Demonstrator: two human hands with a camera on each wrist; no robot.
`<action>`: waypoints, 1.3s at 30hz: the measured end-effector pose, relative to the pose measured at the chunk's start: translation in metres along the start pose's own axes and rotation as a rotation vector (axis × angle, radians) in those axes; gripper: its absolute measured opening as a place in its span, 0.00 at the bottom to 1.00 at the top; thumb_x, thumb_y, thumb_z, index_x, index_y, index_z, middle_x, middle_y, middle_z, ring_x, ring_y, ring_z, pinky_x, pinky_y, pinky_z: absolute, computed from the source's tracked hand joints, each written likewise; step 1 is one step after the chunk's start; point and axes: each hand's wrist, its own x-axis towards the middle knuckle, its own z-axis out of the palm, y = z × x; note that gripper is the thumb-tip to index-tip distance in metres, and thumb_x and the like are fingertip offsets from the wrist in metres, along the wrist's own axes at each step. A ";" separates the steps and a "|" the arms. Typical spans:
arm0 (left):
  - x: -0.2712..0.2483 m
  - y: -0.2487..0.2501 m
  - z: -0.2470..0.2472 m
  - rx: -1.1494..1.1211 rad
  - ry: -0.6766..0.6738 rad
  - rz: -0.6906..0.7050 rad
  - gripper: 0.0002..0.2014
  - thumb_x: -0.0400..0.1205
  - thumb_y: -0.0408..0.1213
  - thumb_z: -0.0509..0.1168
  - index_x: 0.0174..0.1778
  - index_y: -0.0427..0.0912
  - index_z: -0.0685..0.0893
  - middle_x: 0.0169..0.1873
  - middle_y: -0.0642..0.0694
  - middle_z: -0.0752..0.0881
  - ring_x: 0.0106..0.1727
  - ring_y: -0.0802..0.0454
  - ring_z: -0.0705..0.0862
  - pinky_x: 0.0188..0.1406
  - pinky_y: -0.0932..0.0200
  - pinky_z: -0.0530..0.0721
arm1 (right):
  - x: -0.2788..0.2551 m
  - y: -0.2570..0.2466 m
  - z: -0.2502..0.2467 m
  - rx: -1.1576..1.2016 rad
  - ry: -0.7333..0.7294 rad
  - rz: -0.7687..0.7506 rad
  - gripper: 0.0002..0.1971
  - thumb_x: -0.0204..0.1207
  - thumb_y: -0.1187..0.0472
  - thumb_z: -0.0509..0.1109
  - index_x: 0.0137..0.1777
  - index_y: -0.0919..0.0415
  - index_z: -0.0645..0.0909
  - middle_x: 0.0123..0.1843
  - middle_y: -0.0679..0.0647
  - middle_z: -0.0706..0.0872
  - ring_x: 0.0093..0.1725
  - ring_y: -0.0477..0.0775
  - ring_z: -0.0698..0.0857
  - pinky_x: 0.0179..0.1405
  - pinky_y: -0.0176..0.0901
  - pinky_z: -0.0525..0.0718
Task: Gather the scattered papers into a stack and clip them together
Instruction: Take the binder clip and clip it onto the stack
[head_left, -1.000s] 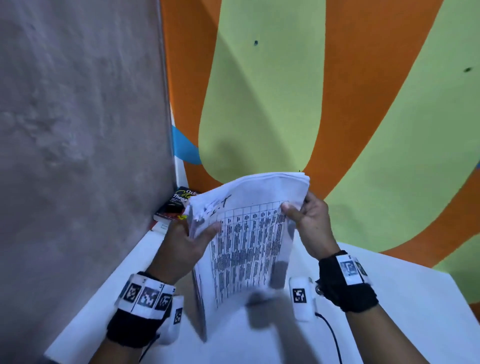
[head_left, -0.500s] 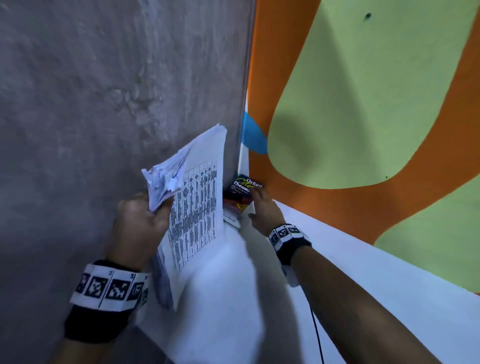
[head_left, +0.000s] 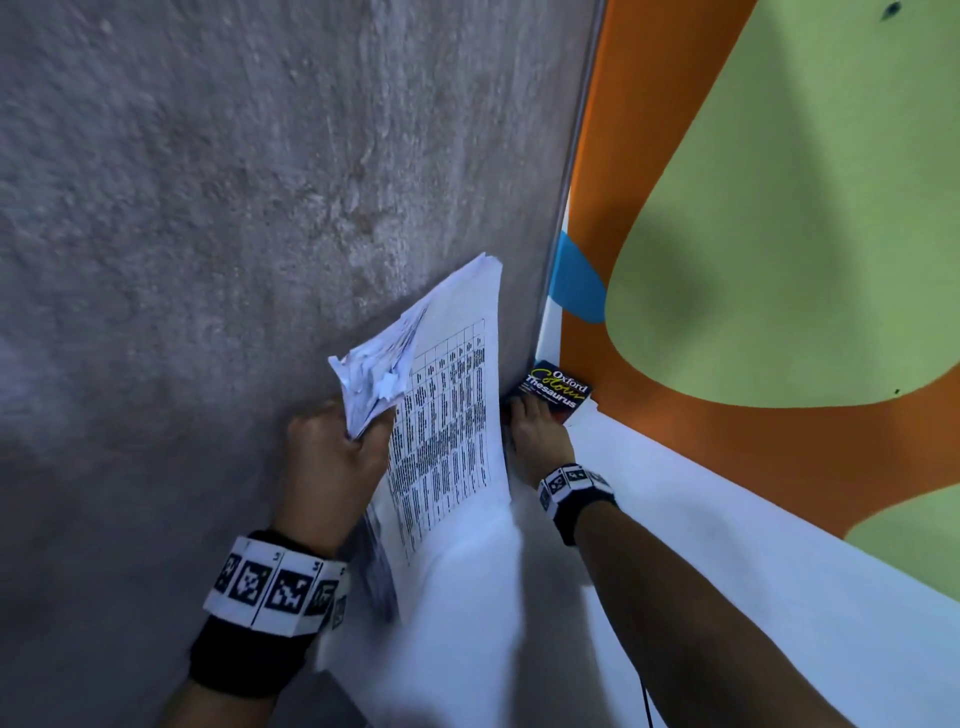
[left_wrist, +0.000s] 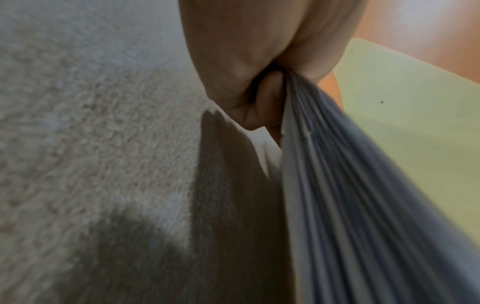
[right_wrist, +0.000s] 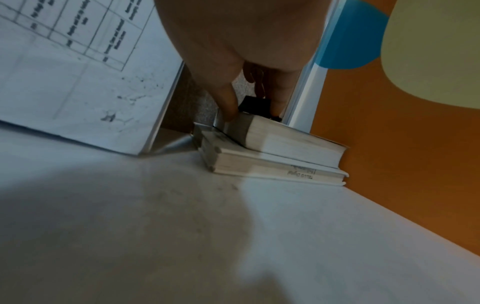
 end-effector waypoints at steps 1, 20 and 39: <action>-0.001 -0.001 0.000 -0.018 -0.009 -0.011 0.20 0.74 0.32 0.68 0.17 0.31 0.72 0.12 0.41 0.74 0.27 0.58 0.79 0.21 0.62 0.67 | 0.000 -0.001 -0.001 0.008 -0.005 0.002 0.18 0.69 0.67 0.72 0.59 0.69 0.79 0.53 0.66 0.85 0.53 0.67 0.85 0.39 0.51 0.87; -0.002 0.053 0.050 -0.532 -0.302 -0.238 0.24 0.67 0.63 0.72 0.26 0.48 0.70 0.23 0.49 0.70 0.25 0.55 0.67 0.29 0.62 0.65 | -0.171 0.080 -0.273 1.190 0.684 0.333 0.29 0.65 0.82 0.74 0.67 0.70 0.77 0.53 0.56 0.90 0.59 0.52 0.88 0.64 0.41 0.83; -0.038 0.177 0.092 -0.658 -0.567 0.193 0.23 0.70 0.60 0.66 0.37 0.40 0.87 0.29 0.47 0.88 0.32 0.55 0.87 0.30 0.60 0.82 | -0.243 0.059 -0.424 -0.008 0.481 -0.088 0.15 0.69 0.68 0.76 0.57 0.61 0.87 0.41 0.54 0.82 0.36 0.54 0.80 0.37 0.33 0.77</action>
